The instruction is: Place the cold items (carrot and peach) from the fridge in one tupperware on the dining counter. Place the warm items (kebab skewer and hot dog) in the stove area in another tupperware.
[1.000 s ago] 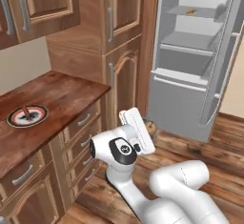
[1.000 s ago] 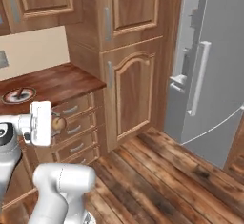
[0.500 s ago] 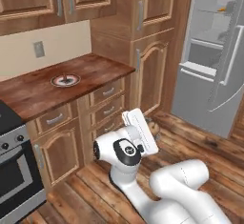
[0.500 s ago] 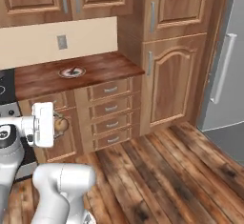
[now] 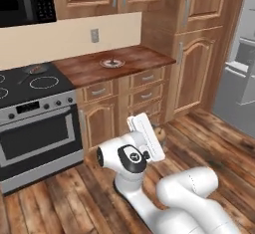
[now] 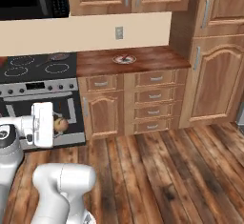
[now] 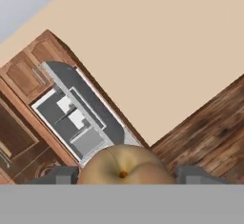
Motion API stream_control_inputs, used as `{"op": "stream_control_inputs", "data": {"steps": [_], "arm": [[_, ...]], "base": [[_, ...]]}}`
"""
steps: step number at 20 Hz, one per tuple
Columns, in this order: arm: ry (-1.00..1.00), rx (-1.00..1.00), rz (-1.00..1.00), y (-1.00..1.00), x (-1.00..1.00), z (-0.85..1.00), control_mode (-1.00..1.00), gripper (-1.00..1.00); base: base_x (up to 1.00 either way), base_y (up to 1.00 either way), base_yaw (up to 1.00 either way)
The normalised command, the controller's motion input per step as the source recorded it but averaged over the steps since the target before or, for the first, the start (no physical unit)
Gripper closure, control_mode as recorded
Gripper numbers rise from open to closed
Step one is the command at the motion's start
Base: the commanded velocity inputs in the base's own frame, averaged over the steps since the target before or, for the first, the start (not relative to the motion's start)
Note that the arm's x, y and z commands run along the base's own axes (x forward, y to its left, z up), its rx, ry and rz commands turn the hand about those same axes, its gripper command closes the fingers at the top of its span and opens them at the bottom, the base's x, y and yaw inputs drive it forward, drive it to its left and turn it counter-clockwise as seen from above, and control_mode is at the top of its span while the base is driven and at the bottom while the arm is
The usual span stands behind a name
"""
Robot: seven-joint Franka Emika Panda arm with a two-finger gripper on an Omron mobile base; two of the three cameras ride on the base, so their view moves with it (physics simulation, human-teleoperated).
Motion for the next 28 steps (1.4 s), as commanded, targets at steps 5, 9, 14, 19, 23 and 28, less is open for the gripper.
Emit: {"op": "stream_control_inputs", "data": {"steps": [5, 9, 14, 19, 23, 28], "arm": [[0.0, 0.0, 0.0, 0.0, 0.0, 0.0, 1.0, 1.0], [0.0, 0.0, 0.0, 0.0, 0.0, 0.0, 1.0, 1.0], [0.0, 0.0, 0.0, 0.0, 0.0, 0.0, 1.0, 1.0], [0.0, 0.0, 0.0, 0.0, 0.0, 0.0, 1.0, 1.0], [0.0, 0.0, 0.0, 0.0, 0.0, 0.0, 1.0, 1.0], [0.0, 0.0, 0.0, 0.0, 0.0, 0.0, 1.0, 1.0]], "base": [[-1.0, 0.42, 0.26], [-0.93, 0.79, 0.06], [-0.75, 0.96, 0.01], [-0.69, 0.74, 0.09], [-0.86, 0.38, 0.3], [-0.91, 0.31, 0.25]]}}
